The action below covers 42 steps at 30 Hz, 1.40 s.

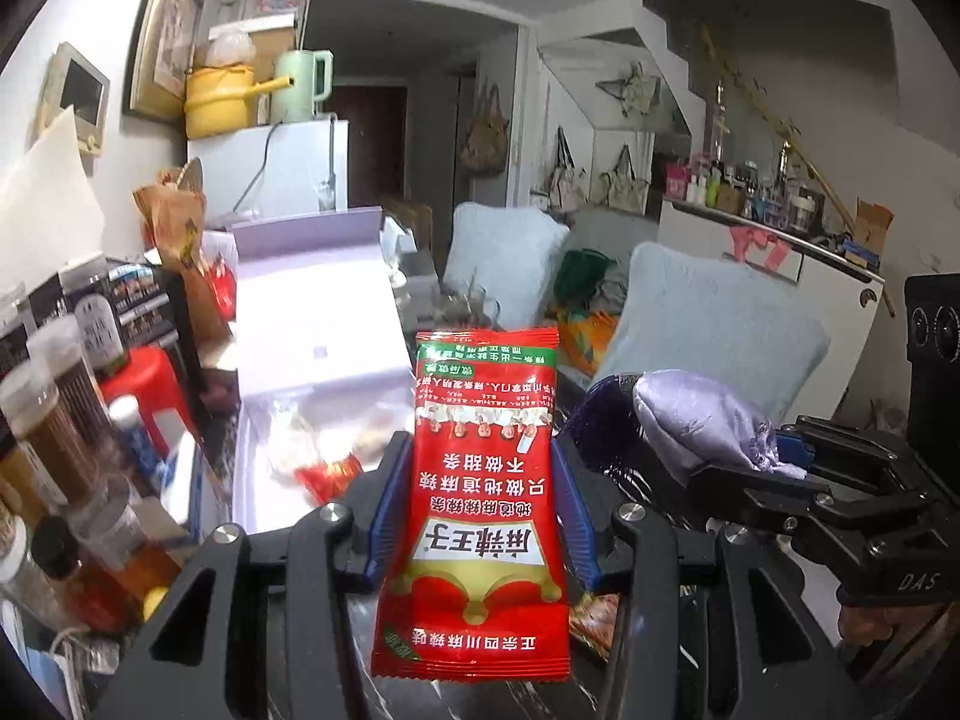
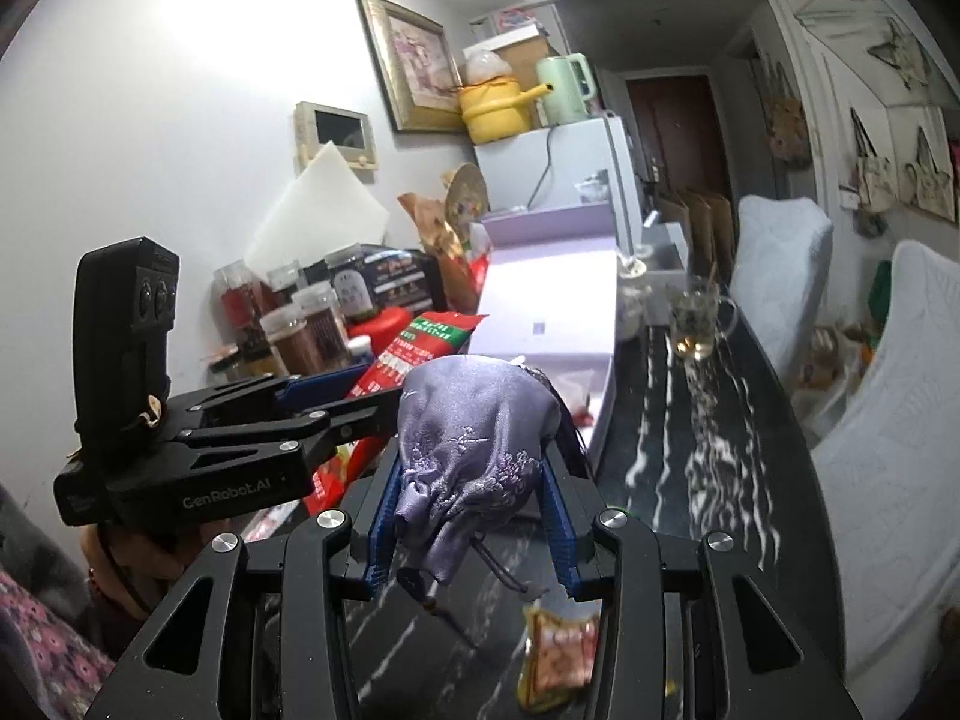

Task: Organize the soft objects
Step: 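Carry the red snack packet and lavender pouch over the lavender box with both grippers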

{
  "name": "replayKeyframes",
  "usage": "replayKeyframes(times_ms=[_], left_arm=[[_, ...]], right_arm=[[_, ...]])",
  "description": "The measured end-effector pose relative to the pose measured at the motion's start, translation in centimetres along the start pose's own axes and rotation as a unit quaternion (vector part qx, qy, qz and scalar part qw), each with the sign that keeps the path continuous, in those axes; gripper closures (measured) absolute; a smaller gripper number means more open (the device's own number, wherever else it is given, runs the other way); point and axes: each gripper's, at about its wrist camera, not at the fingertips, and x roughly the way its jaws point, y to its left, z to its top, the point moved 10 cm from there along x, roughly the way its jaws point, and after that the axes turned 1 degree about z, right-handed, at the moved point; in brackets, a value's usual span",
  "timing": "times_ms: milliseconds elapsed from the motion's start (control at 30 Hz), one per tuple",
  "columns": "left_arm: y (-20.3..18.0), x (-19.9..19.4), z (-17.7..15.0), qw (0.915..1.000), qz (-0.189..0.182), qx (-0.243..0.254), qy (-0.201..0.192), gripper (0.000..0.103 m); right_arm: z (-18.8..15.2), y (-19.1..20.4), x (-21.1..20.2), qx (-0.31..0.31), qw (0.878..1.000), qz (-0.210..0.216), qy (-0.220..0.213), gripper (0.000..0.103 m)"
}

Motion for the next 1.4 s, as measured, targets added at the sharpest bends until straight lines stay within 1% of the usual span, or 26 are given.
replayKeyframes(times_ms=[233,333,533,633,800,1167,1333,1400], left_arm=[[2.4,1.3,2.4,0.9996,0.023,0.001,-0.017,0.058],[3.7,2.0,3.5,0.9990,0.037,0.005,-0.024,0.058],[5.9,3.6,5.7,0.9981,0.052,0.009,-0.031,0.058],[7.4,4.6,6.7,0.9973,0.065,0.009,-0.034,0.058],[10.1,6.7,7.9,0.9967,0.075,-0.008,-0.028,0.058],[14.5,11.1,9.3,0.9931,0.116,-0.014,-0.013,0.058],[15.9,13.6,8.8,0.9915,0.128,-0.021,0.005,0.058],[16.2,14.4,8.3,0.9904,0.137,-0.017,0.011,0.058]], right_arm=[[3.2,-0.1,1.8,-0.011,1.000,0.010,-0.011,0.062],[4.4,-0.4,3.0,-0.014,1.000,0.012,-0.013,0.062],[7.3,-1.2,5.9,-0.029,0.999,0.005,-0.016,0.062],[8.5,-1.5,7.4,-0.032,0.999,0.007,-0.014,0.062],[10.2,-2.1,10.1,-0.033,0.999,0.014,-0.008,0.062],[13.7,-2.9,15.6,-0.051,0.998,0.021,-0.003,0.062],[13.9,-3.7,18.7,-0.051,0.998,0.023,0.016,0.062],[13.5,-4.1,20.2,-0.040,0.998,0.033,0.037,0.062]])
